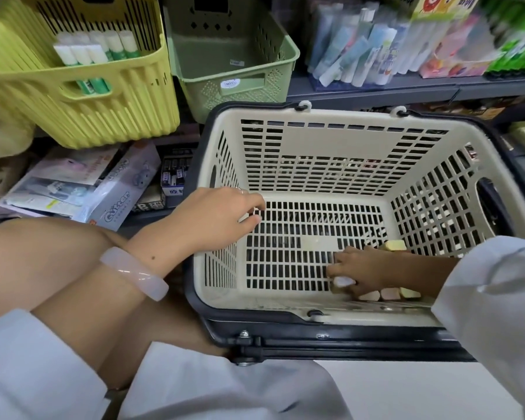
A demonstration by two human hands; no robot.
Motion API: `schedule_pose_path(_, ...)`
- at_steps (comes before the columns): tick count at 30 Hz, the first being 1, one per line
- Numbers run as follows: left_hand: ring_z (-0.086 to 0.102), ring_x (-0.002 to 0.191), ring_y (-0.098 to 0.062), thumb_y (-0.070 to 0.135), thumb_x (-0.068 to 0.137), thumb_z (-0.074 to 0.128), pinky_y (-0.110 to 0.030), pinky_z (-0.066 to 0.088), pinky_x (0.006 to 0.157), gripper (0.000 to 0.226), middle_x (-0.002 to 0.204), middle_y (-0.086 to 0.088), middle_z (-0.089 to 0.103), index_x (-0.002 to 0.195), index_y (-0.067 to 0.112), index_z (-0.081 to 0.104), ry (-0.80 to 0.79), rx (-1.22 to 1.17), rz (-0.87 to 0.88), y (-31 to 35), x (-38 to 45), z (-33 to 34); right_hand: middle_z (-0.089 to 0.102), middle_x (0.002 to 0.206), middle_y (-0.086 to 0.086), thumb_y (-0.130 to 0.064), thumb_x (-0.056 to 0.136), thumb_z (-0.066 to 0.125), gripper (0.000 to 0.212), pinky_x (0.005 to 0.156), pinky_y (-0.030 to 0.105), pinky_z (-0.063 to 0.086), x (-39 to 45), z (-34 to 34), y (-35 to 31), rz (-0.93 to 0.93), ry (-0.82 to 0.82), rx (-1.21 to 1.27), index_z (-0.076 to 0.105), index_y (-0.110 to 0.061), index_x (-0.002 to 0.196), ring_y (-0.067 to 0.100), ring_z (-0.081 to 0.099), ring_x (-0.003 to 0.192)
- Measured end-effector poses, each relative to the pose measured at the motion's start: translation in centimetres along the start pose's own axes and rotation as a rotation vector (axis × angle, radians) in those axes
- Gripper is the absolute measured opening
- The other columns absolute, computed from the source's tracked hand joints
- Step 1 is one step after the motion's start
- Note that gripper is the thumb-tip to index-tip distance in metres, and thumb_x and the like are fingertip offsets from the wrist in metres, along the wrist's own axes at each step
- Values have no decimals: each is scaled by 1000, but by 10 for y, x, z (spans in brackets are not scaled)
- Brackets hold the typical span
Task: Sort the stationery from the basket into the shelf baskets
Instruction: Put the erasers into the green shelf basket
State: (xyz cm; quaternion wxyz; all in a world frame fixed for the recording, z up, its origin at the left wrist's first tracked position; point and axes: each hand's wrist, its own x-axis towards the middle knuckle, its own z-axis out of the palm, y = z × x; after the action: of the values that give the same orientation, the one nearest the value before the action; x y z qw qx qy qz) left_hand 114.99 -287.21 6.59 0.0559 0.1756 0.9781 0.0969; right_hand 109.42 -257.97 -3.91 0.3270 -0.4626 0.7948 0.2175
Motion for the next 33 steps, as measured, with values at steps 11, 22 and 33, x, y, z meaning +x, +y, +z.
schedule_pose_path(11, 54, 99, -11, 37, 96, 37, -32, 43, 78, 29, 110, 11, 61, 120, 30, 51, 13, -65, -2, 0, 0, -2, 56, 114, 4, -49, 91, 46, 39, 89, 31, 46, 4, -23, -4, 16, 143, 236, 48, -24, 121, 16, 53, 102)
schedule_pose_path(22, 69, 85, -21, 35, 99, 35, -32, 56, 79, 30, 99, -7, 68, 109, 17, 57, 191, -1774, -426, 3, -2, -43, 51, 83, -12, -30, 73, 74, 52, 62, 15, 34, -23, -223, -54, -64, 1016, 681, 46, -13, 113, 1, 48, 70)
schedule_pose_path(33, 56, 48, -12, 29, 94, 48, -18, 45, 42, 23, 63, -4, 64, 87, 12, 62, 432, -1915, -527, -49, -43, -68, 60, 115, -9, -26, 95, 47, 35, 86, 14, 45, -4, -283, -83, -277, 904, 737, 52, -17, 129, 4, 57, 103)
